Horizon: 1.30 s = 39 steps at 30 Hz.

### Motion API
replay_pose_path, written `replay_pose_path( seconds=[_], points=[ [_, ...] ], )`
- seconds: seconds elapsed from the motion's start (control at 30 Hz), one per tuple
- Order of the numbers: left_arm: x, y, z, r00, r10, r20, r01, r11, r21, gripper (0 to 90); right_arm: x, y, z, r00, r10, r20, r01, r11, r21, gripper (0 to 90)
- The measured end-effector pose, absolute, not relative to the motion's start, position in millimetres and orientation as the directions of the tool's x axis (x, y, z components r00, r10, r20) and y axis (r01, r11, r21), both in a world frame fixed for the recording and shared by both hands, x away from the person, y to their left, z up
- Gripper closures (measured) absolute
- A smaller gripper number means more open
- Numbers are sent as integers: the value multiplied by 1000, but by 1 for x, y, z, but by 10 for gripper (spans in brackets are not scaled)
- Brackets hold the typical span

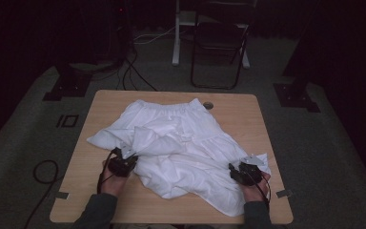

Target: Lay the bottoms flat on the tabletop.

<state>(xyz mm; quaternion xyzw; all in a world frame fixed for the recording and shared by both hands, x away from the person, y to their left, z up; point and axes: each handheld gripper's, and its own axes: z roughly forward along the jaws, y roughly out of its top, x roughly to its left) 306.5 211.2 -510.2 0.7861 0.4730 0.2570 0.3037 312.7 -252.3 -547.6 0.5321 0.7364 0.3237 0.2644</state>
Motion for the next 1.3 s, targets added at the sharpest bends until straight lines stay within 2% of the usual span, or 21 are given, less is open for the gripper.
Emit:
replay_pose_path(
  seconds=[0.2, 0.33, 0.5, 0.83, 1.1, 1.3],
  points=[
    [288, 236, -523, 382, 922, 70, 640, -319, 699, 857, 313, -253, -548, -293, 955, -33, 617, 216, 757, 444],
    [288, 231, -512, 389, 920, 58, 608, -303, 734, 615, 313, -253, -548, -294, 955, -31, 617, 215, 757, 444],
    [290, 222, -489, 428, 903, 40, 537, -289, 793, 491, 313, -254, -548, -294, 956, -27, 620, 211, 756, 444],
    [318, 186, -476, 518, 855, 38, 489, -332, 806, 424, 313, -254, -548, -294, 956, -27, 620, 212, 756, 444],
    [353, 137, -495, 563, 824, 64, 513, -409, 755, 417, 313, -254, -548, -294, 956, -25, 621, 211, 755, 444],
    [368, 118, -515, 564, 818, 112, 544, -470, 696, 442, 314, -254, -548, -295, 955, -21, 621, 208, 756, 444]
  ],
)
